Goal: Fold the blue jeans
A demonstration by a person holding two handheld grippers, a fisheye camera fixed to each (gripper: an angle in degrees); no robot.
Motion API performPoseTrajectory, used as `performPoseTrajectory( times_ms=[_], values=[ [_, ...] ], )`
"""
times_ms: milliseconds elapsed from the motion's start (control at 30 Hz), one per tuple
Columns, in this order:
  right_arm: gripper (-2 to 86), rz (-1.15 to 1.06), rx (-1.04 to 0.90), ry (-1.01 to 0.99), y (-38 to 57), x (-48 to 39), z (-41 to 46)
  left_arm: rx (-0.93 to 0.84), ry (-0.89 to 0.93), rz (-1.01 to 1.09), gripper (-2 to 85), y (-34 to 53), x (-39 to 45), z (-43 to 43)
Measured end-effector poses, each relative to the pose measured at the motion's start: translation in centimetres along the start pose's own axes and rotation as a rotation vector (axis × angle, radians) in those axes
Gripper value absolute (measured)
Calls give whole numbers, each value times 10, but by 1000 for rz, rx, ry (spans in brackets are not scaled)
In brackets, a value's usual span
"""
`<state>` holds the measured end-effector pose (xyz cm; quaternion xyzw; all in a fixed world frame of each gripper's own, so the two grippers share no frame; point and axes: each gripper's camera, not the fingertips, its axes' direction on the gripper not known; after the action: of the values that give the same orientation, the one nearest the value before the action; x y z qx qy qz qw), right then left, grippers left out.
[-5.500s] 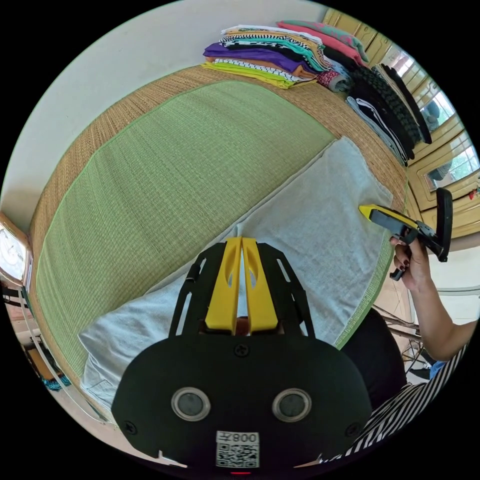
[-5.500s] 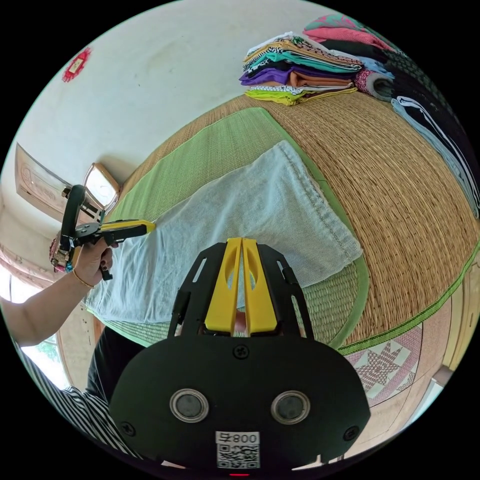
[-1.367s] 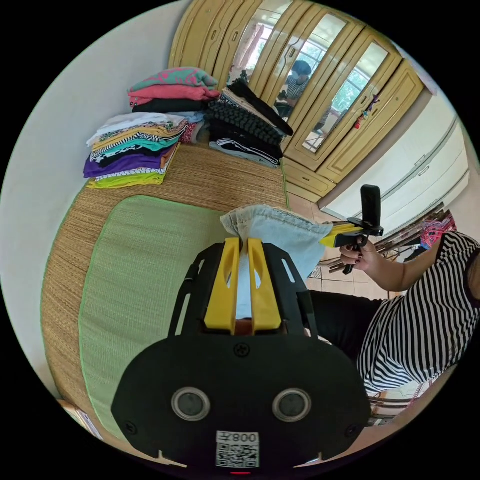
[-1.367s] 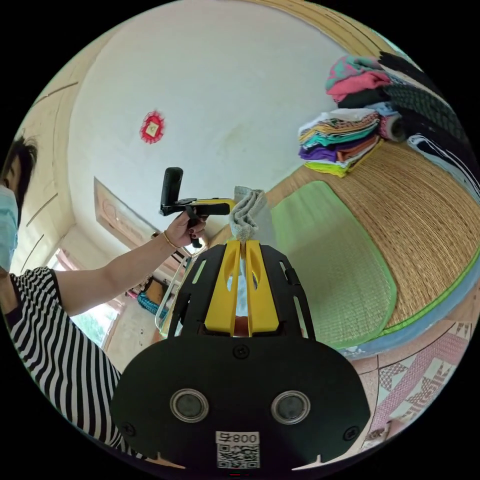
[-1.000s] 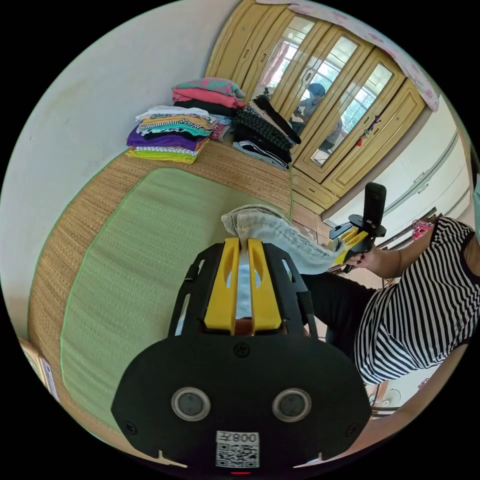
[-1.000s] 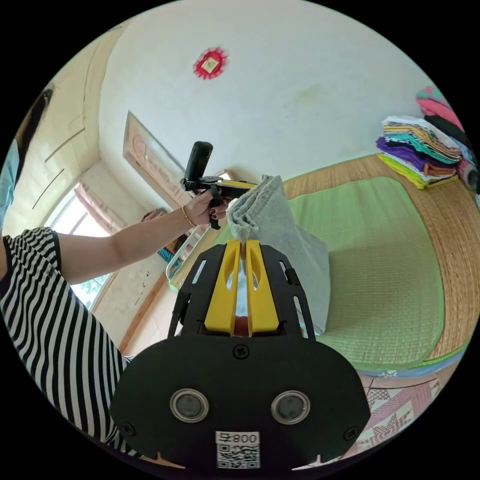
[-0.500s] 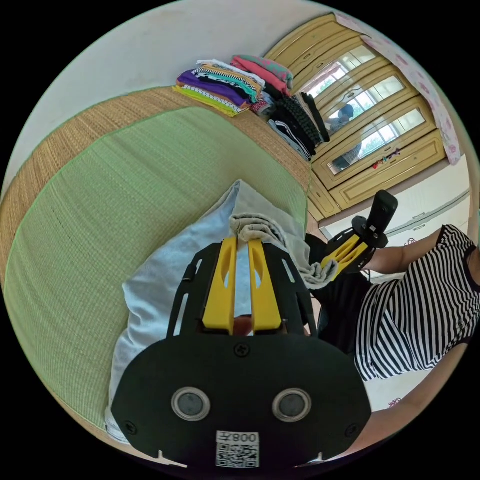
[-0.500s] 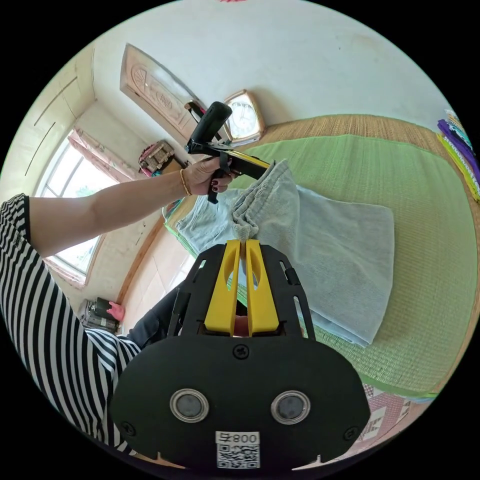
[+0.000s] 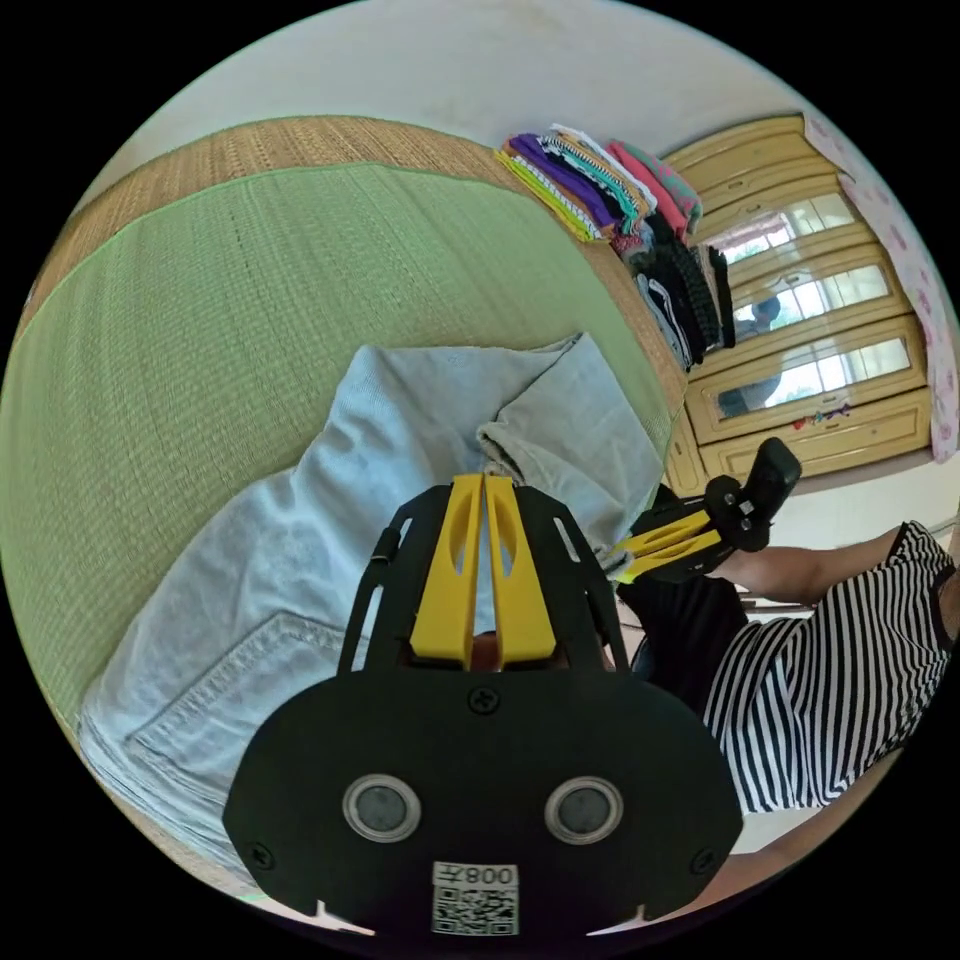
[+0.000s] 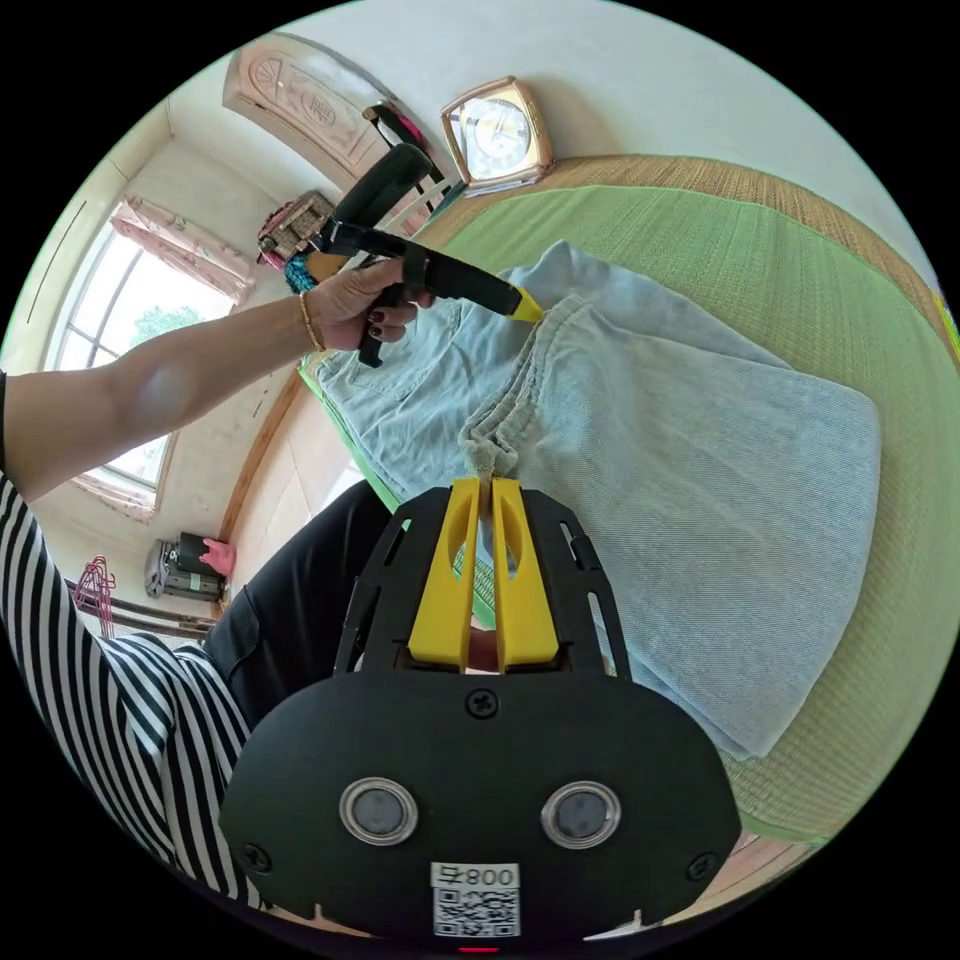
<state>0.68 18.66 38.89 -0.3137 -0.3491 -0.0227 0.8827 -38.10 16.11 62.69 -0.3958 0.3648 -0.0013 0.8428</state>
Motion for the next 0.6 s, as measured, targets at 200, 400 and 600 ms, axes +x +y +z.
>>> performPoseTrajectory(
  times_ms=[200, 400, 600],
  values=[
    [28, -47, -38, 19, -20, -18, 26, 6, 37, -7, 45, 37, 27, 12],
    [34, -128, -77, 90, -36, -43, 42, -17, -23, -2, 66, 66, 58, 12],
    [47, -251, -121, 158, -47, -66, 57, -92, -126, 8, 69, 95, 87, 19]
  ],
)
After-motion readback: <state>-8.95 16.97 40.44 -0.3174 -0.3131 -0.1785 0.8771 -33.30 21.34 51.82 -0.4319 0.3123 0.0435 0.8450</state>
